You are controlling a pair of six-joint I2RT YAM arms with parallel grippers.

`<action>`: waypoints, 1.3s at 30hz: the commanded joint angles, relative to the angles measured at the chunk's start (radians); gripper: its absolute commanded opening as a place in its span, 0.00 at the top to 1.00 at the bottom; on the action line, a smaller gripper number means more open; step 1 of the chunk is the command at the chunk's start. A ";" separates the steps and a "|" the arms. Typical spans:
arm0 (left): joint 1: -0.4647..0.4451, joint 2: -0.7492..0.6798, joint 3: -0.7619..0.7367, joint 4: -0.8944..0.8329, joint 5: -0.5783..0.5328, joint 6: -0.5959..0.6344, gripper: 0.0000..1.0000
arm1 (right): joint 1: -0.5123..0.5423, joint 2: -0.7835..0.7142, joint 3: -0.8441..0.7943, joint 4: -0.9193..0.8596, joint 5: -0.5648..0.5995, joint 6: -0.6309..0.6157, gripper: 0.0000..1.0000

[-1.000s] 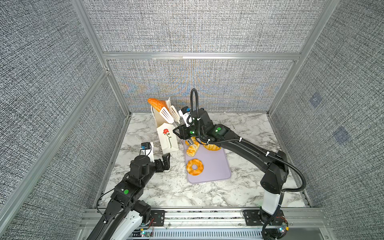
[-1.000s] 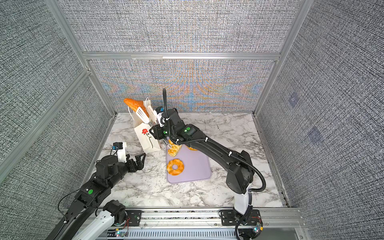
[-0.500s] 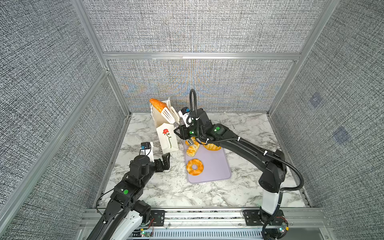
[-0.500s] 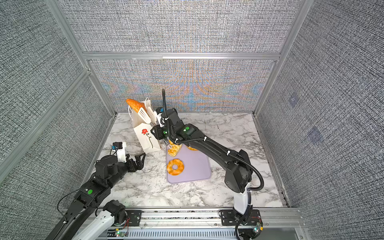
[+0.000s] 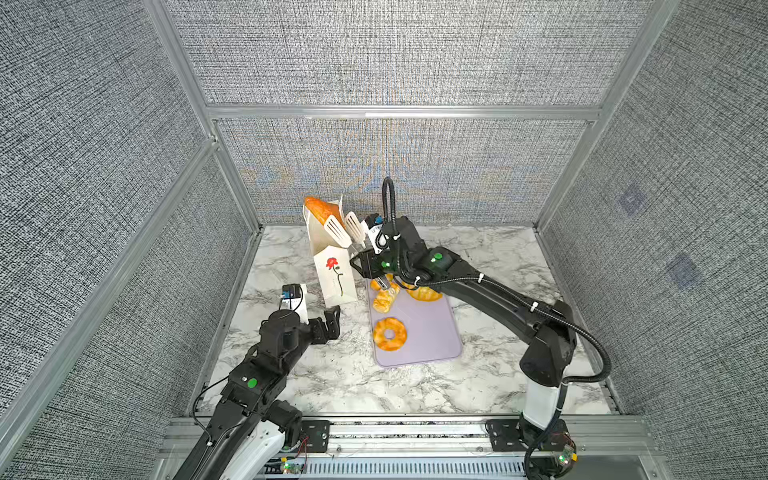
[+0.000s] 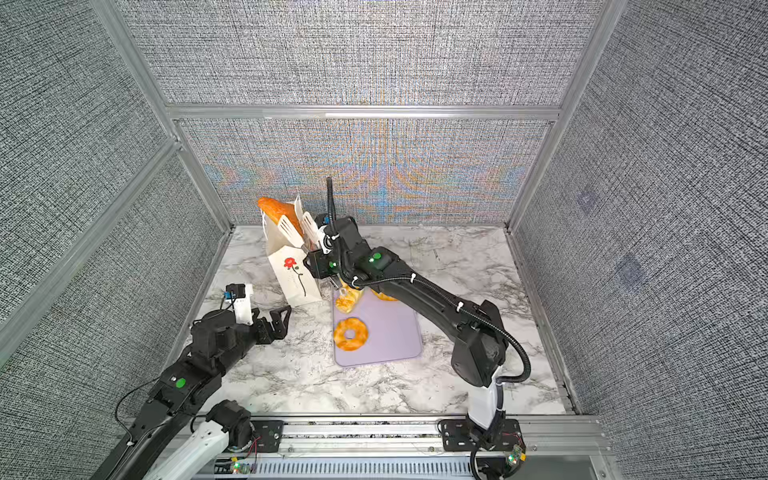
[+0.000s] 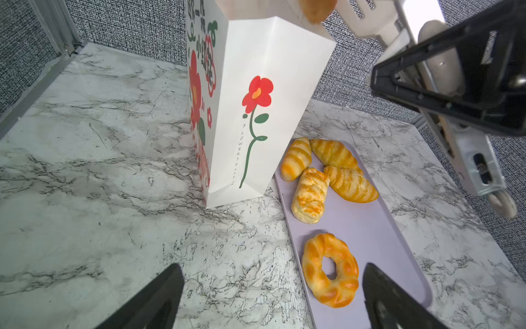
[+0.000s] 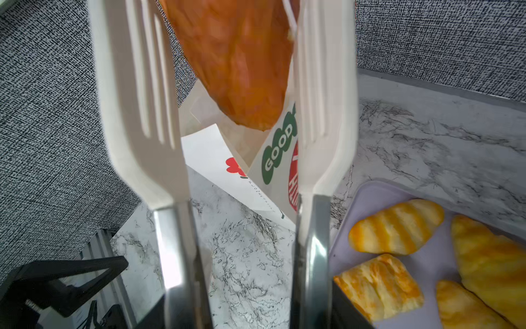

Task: Place the fake bread into the paper bag
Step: 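Lower the orange pastry into the bag and open the tongs, then move the empty tongs back over the pastry tray with the right gripper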

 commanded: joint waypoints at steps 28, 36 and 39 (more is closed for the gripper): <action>0.000 0.000 0.015 -0.043 -0.015 0.002 0.01 | 0.000 -0.090 -0.045 -0.005 0.036 -0.035 0.44; 0.000 -0.030 -0.001 -0.033 0.016 0.004 0.01 | 0.001 -0.243 -0.206 -0.077 0.115 -0.088 0.43; 0.000 -0.033 -0.016 -0.028 0.045 -0.001 0.01 | 0.000 -0.312 -0.307 -0.099 0.117 -0.120 0.43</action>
